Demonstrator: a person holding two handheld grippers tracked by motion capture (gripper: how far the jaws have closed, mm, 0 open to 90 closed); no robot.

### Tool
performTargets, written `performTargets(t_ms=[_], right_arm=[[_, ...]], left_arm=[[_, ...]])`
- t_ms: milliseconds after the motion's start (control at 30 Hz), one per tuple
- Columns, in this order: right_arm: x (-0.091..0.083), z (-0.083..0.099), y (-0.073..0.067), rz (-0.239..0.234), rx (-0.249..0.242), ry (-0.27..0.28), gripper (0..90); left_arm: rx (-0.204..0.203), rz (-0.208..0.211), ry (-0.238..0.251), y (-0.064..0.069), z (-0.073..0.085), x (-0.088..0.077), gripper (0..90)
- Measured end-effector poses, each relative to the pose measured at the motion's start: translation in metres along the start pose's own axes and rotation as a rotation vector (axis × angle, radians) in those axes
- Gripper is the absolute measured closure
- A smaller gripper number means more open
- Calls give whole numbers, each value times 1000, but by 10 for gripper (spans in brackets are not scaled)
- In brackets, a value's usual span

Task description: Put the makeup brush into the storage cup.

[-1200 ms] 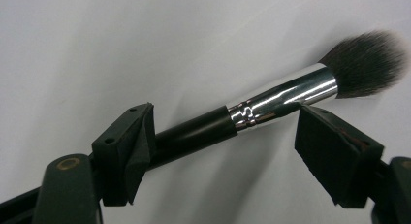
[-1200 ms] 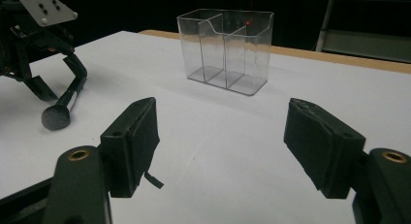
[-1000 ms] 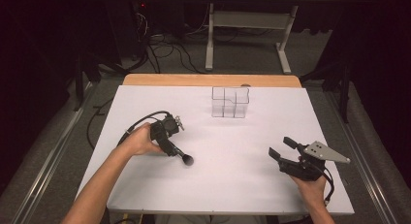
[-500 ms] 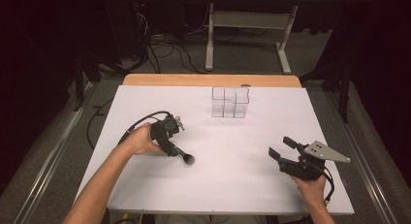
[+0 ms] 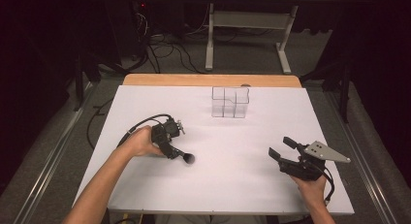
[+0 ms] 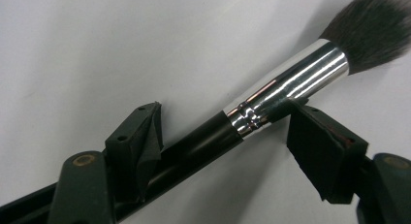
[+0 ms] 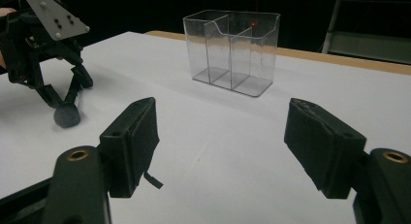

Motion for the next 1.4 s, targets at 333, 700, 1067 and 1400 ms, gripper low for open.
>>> performTargets(t_ms=[333, 700, 1067, 1400], right_arm=[[0, 0, 0, 0, 2, -1, 297], [0, 0, 0, 0, 3, -1, 298], [-1, -1, 1, 1, 6, 3, 298], [0, 0, 0, 1, 4, 2, 299]], left_arm=[[-26, -7, -10, -3, 6, -2, 339], [-17, -12, -6, -2, 5, -3, 441], [-50, -31, -12, -8, 10, -6, 404], [-51, -21, -37, -6, 16, -7, 530]])
Point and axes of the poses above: each handheld gripper's, and its own axes: x roughly forward along the jaws, z roughly out of its underside, y roughly to its right, the point moved 8 cm from there along x, roughly forward along the jaws, and after that the axes turned 2 degrees about y, right-handed, at the moved point
